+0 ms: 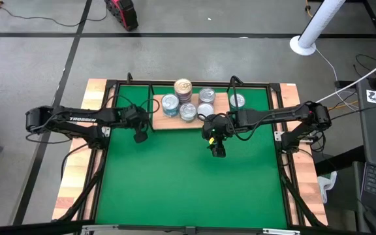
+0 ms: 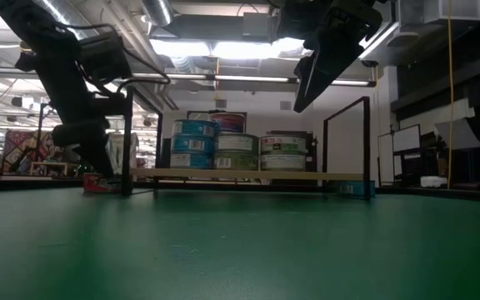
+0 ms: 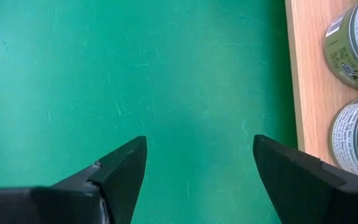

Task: Stack canned seafood by type on shelf
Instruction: Stack the red tuna can on top of the red tuna can on the shelf

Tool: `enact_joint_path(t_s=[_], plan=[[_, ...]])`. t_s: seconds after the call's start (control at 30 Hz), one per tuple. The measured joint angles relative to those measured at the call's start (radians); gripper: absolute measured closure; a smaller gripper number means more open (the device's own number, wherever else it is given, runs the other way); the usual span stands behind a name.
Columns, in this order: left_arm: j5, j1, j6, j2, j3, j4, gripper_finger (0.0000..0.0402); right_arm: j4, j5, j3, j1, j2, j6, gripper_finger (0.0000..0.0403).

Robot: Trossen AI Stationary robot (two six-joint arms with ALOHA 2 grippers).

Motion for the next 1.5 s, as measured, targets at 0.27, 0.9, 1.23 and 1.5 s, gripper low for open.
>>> enact_joint_path(t_s=[0.27,0.9,1.23,1.5], plan=[[0.0,-0.035,0.005,0.0,0.0,0.001,0.0401,0.0,0.0,0.0,0.0,0.0,0.0,0.0109],[0.004,-0.022,-0.365,-0.001,0.003,-0.011,0.0401,-0.002,0.0,0.0,0.0,0.0,-0.004,0.0109],[0.1,-0.097,-0.554,-0.004,0.007,-0.075,0.0401,-0.001,0.0,0.0,0.001,0.0,-0.004,0.0109],[0.119,-0.247,-0.702,-0.004,0.006,-0.074,0.0401,-0.001,0.0,0.0,0.002,0.0,-0.005,0.0109]])
